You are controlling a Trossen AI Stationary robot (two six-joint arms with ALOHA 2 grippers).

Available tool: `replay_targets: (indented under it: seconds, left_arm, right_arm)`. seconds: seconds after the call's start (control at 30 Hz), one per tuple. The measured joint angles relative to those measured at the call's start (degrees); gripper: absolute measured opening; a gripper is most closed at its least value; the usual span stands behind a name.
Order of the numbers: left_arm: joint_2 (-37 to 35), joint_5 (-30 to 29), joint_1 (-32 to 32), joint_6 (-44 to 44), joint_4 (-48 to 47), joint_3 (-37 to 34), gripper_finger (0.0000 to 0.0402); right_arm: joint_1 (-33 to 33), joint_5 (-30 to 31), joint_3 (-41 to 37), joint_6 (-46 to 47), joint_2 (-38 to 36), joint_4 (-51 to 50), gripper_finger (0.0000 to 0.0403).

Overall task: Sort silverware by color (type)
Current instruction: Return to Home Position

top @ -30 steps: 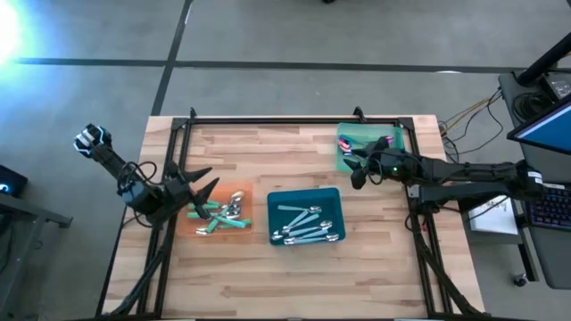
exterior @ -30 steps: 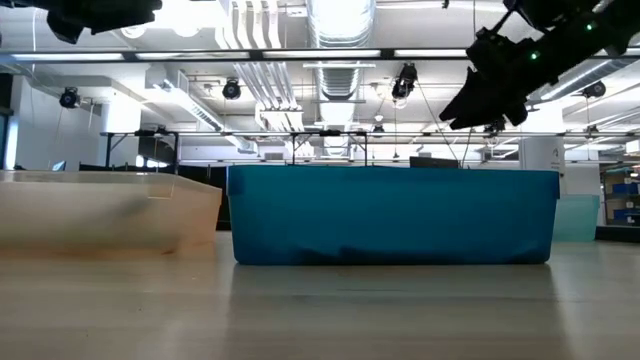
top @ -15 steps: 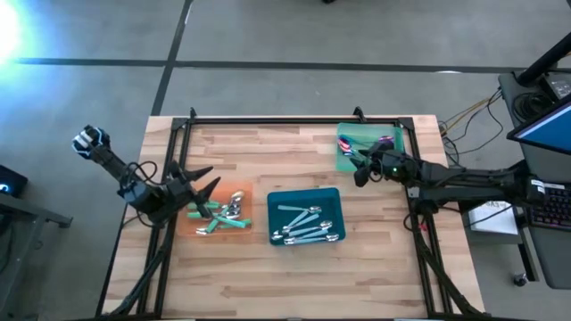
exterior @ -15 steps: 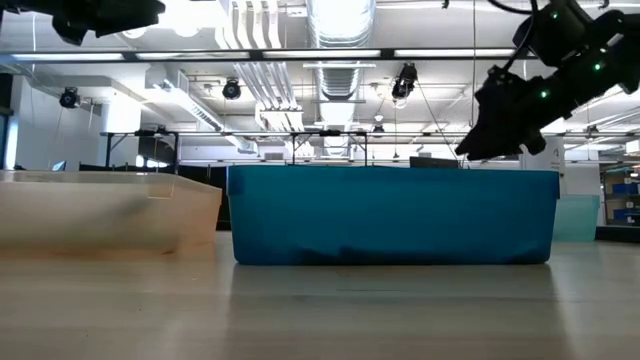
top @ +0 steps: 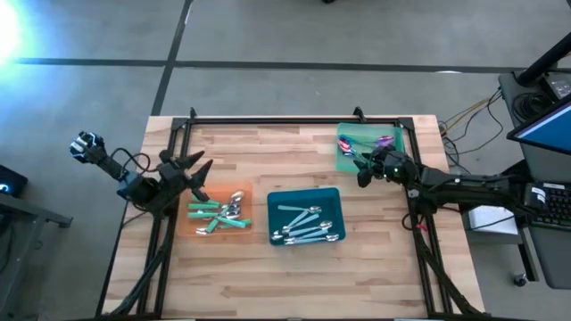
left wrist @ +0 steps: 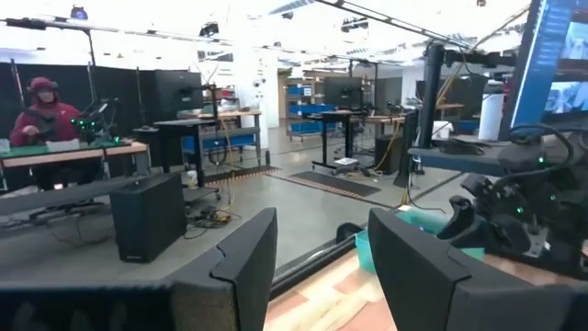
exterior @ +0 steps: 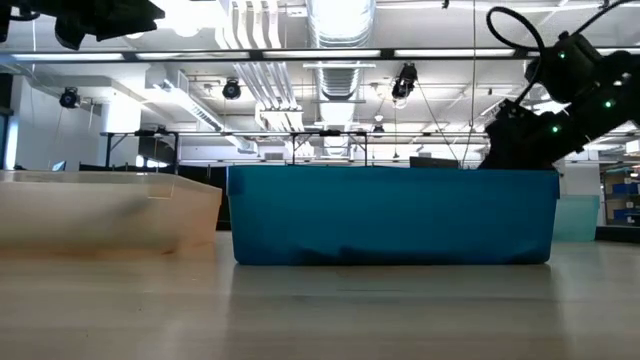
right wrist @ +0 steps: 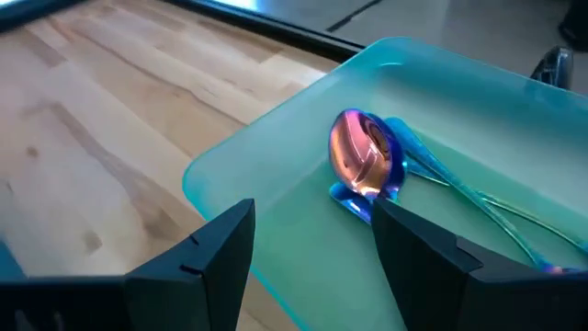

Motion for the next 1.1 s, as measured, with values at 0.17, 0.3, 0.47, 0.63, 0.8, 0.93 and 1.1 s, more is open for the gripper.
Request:
replay_targets:
  seconds: [0.17,0.3,0.47,0.63,0.8,0.93,1.1]
  left_arm:
    - [-0.74,0.0,0.11,0.0,-0.07,0.0,0.0158]
    - [-0.69,0.01,0.11,-0.01,-1.34,0.0,0.0158]
    - [-0.63,0.0,0.1,-0.02,-2.76,0.0,0.0158]
    - [-0.34,0.0,0.09,-0.2,-2.86,0.0,0.0158]
    - [-0.14,0.02,0.09,0.08,-3.04,0.0,0.0158]
    - [-0.12,0.02,0.09,0.0,-3.04,0.0,0.0158]
    - [0.32,0.03,0.09,-0.02,-3.84,0.0,0.0158]
  right_arm:
    - [-0.78,-3.17,-4.48,-0.04,0.0,8.81,0.021]
    - [-0.76,-4.51,-7.34,-0.78,0.02,13.79,0.021]
    - [-0.76,-4.47,-7.34,-2.95,0.02,14.47,0.021]
    - [-0.76,5.9,-7.34,-2.98,0.08,14.3,0.021]
    - [-0.76,9.07,-7.3,-2.97,0.09,14.32,0.021]
    - [-0.76,9.09,-7.26,-2.95,0.13,14.3,0.021]
    - [-0.69,9.07,-7.34,-2.95,-1.03,13.56,0.021]
